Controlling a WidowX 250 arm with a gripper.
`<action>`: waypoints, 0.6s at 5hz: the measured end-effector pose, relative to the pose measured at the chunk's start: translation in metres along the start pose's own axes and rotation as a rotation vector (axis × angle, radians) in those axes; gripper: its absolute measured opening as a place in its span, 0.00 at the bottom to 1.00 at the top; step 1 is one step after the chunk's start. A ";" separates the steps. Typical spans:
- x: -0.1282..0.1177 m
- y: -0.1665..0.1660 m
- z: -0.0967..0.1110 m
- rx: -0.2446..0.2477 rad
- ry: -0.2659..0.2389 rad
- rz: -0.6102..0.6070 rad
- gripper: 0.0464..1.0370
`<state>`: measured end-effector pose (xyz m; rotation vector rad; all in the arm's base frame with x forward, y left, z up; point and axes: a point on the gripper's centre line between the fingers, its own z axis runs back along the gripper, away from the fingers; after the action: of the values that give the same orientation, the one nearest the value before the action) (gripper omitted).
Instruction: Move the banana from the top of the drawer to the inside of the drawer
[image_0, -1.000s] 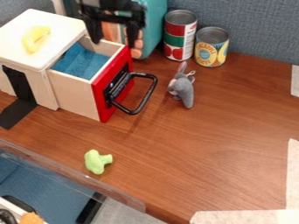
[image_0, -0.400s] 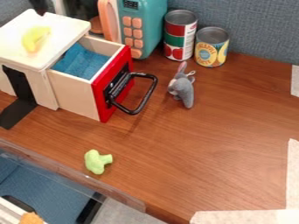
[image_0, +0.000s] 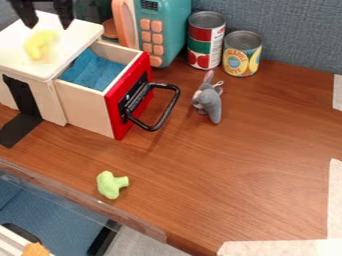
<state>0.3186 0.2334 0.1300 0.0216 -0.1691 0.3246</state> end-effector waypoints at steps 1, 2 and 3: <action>-0.011 0.007 -0.026 -0.001 0.103 0.020 0.96; -0.007 0.013 -0.020 0.038 0.099 0.023 0.96; -0.007 0.014 -0.032 0.033 0.110 0.025 0.91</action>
<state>0.3130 0.2460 0.0975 0.0342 -0.0552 0.3529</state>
